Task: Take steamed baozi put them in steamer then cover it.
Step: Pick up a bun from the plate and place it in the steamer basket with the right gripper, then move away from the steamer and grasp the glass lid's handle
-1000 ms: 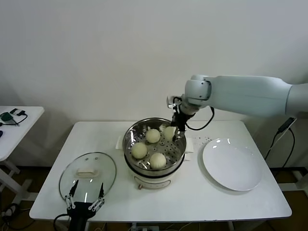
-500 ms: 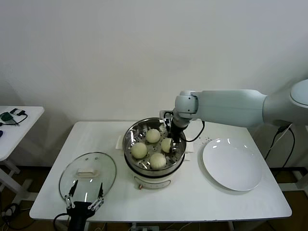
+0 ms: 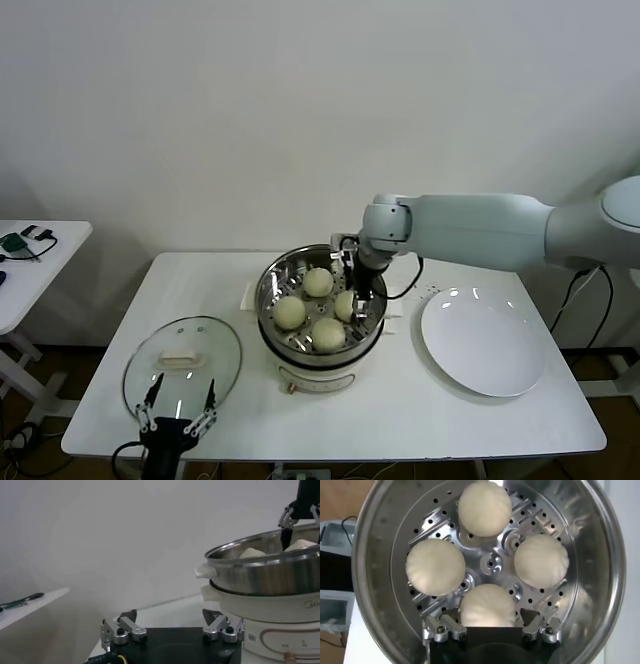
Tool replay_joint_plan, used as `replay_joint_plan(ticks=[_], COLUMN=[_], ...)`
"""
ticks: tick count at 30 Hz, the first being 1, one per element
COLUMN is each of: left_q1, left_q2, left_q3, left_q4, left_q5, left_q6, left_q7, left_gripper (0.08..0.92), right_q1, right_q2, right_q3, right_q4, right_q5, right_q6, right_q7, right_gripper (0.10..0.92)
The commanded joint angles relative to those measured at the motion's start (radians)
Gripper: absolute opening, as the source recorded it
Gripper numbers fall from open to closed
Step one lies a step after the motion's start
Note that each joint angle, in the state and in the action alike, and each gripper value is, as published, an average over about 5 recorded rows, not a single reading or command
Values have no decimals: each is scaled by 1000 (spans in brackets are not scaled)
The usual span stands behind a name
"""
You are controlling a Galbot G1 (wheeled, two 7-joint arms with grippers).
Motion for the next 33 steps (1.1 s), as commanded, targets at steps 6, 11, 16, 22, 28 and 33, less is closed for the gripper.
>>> replay_joint_plan(ticks=[6,11,16,22,28,33], left_q1=[4,14,12,9,8,3], left_q2=[0,-5,-9,-18,-34,-44], left_q3=[1,-1,-10,-14,-10,-10], left_q4=[-9,-10,-15,-30,-33,-47], left_q5=[6,9,9,30,67,119], left_q6=[2,1,0,-6,-8,1], left_q7=[1,3,3,0,-6,-6], left_gripper=[823,823,823,823,823,823], right_q1=[97,54,-52,-341,-734,-1065], right_q2=[-216,-311,-431,-568,-600,-562], right_q3=[149,244,290,507,863,1215], right_q4=[90,104,158,210,211,209], right_q5=[42,33,24,15,-30,-98], right_q6=[118,252,411,579,694,737], right_q7=[-20,49,236,413,544,593], right_gripper=[823,823,823,823,823,823])
